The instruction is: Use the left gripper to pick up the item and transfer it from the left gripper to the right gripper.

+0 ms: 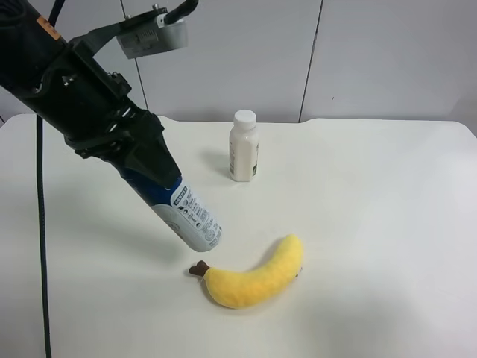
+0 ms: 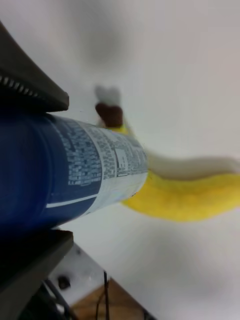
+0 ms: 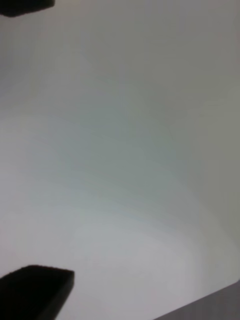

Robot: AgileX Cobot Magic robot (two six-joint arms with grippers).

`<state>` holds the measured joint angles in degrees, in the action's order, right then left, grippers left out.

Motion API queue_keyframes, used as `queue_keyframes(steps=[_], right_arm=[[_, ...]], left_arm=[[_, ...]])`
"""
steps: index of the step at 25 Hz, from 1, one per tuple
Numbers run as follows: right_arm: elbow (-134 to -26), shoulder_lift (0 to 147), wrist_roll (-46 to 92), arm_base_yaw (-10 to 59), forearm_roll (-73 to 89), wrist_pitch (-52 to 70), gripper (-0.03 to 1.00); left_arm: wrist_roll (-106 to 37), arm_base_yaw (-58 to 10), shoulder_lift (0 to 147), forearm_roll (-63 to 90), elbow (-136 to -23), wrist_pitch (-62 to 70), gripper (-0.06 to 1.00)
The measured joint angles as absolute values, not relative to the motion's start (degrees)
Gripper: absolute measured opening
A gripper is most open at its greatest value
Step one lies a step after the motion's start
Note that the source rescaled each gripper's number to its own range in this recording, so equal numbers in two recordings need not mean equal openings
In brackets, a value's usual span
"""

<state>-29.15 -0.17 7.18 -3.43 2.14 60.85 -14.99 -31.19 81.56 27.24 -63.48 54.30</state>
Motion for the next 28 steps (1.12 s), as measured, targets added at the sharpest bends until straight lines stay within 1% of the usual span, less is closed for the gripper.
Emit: queue_keyframes(steps=[9, 20, 28], right_arm=[[-29.15, -0.17, 7.18, -3.43, 2.14, 60.85, 1.00], [-29.15, -0.17, 7.18, -3.43, 2.14, 60.85, 1.00], [-29.15, -0.17, 7.18, -3.43, 2.14, 60.85, 1.00]], left_arm=[[-14.76, -31.19, 84.37, 34.71, -63.48, 52.27, 0.00], [-14.76, -31.19, 84.44, 42.88, -63.48, 50.57, 0.00], [-14.58, -31.19, 84.44, 43.97, -63.48, 50.33, 0.00]])
